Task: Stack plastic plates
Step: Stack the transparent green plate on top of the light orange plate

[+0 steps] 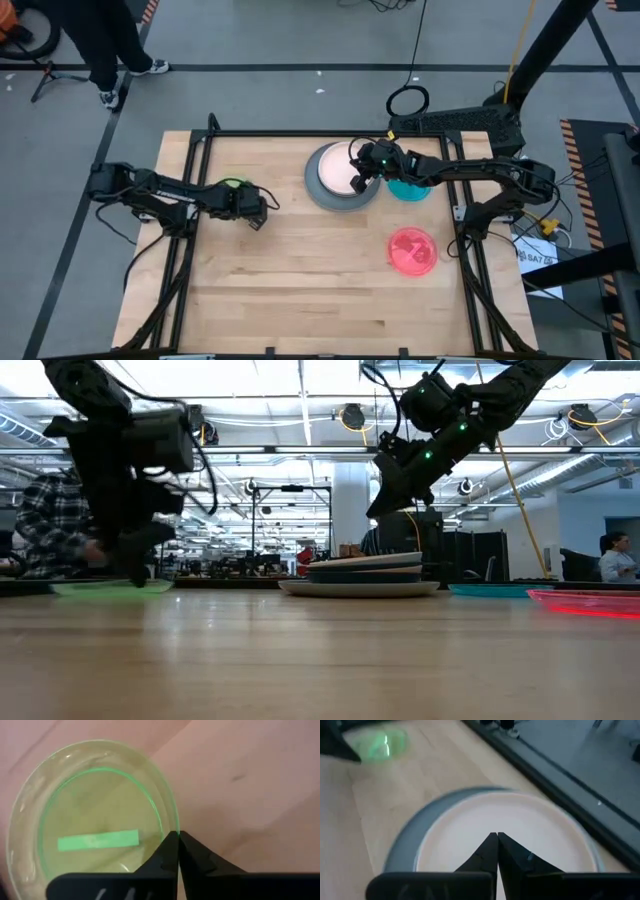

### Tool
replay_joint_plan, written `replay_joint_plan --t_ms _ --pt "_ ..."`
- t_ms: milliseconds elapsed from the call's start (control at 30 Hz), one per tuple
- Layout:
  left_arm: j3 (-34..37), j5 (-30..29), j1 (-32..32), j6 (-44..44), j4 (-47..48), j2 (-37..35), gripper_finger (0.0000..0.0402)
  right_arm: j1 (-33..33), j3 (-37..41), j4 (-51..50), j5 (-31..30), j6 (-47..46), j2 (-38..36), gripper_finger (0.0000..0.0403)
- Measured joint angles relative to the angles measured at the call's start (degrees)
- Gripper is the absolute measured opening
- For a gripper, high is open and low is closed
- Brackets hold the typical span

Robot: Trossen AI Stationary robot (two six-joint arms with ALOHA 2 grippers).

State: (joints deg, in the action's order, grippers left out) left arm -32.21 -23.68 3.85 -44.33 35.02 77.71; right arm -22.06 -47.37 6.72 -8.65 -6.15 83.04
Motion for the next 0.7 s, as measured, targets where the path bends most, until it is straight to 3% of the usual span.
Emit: replay_joint_plan --t_ms 333,700 --pt "-8.9 -3.5 -3.0 11.4 -1.1 -0.1 0.0005 1.6 0.0 -10.0 0.0 -0.1 -10.3 0.0004" --pt "-16.3 -4.0 -2.5 37.4 -24.0 0.0 0.0004 6.6 0.0 -20.2 0.0 -0.1 -20.9 0.0004"
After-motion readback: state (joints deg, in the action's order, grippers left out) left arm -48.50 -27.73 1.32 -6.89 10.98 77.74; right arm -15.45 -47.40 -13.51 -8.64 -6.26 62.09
